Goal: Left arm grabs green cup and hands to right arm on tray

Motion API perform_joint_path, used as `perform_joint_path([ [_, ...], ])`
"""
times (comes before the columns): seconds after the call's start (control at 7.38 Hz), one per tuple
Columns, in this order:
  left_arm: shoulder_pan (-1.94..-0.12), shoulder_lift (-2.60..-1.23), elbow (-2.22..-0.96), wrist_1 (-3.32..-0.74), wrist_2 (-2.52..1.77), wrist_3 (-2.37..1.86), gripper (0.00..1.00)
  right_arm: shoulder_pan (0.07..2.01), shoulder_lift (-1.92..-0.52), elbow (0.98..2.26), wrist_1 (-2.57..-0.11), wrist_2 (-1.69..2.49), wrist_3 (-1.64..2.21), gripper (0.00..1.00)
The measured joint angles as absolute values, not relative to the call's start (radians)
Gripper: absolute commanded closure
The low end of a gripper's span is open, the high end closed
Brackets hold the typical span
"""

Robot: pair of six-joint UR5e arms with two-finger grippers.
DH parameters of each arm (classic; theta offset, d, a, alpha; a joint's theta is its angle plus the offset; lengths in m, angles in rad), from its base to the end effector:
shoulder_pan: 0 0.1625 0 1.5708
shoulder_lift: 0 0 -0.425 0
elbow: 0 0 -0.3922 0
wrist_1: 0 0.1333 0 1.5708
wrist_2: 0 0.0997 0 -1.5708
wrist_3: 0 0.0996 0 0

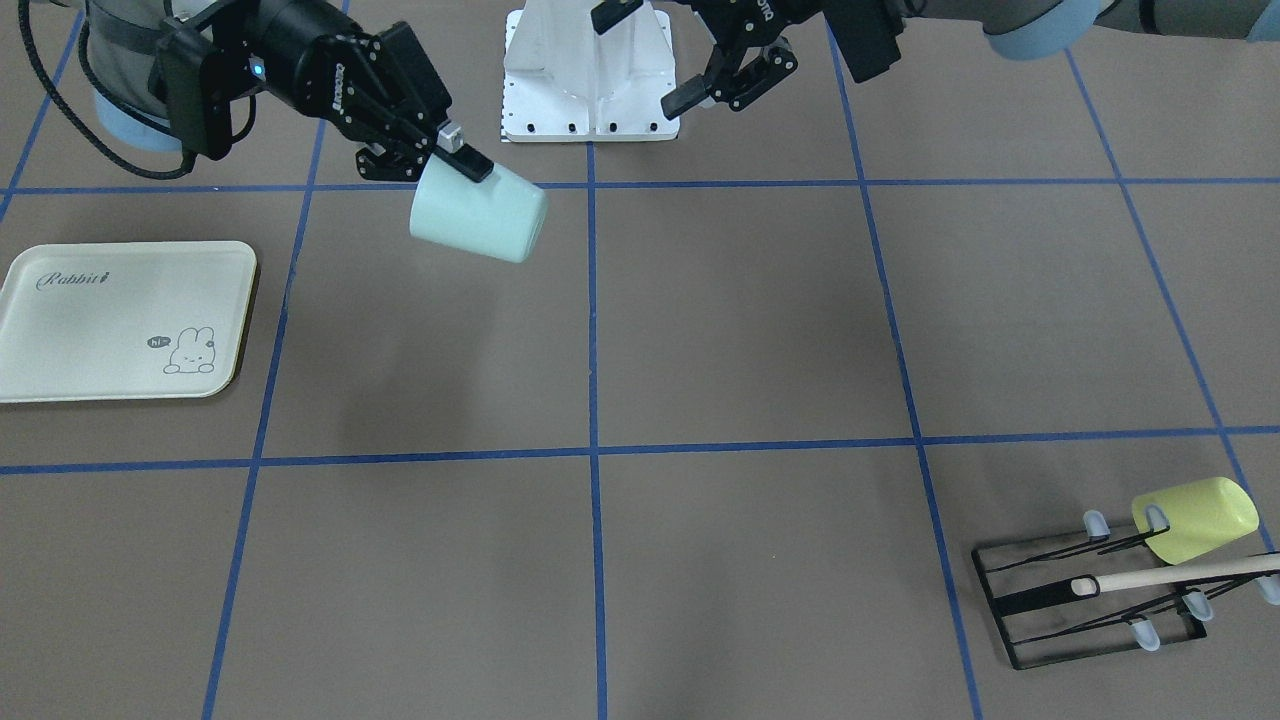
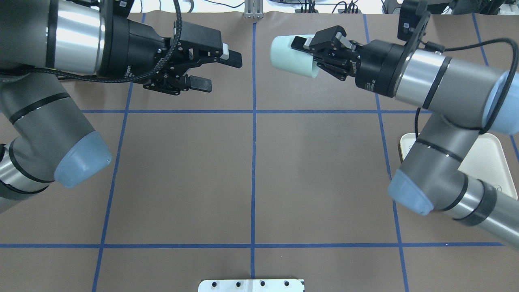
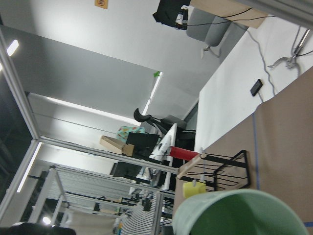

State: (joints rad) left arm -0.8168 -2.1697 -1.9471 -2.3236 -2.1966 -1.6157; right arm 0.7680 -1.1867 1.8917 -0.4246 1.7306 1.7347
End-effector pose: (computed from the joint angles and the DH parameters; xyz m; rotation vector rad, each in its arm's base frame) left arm 0.3039 -0.4331 0.0778 0.1973 1.6876 -0.1027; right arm -0.2959 -0.4491 0.1794 0.4496 -1.8227 0.4996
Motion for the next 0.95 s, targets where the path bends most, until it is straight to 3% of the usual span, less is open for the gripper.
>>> perform_joint_path([
  [0.41, -0.816, -2.164, -1.949, -2.025, -2.19, -1.401, 0.0, 0.984, -1.244, 1.9, -0.677, 2.033, 1.63, 1.0],
  [0.95, -0.857, -2.118, -1.97, -1.6, -2.099, -1.021, 0.0, 1.036, -1.301, 2.029, -1.17, 2.084, 1.284, 1.0],
])
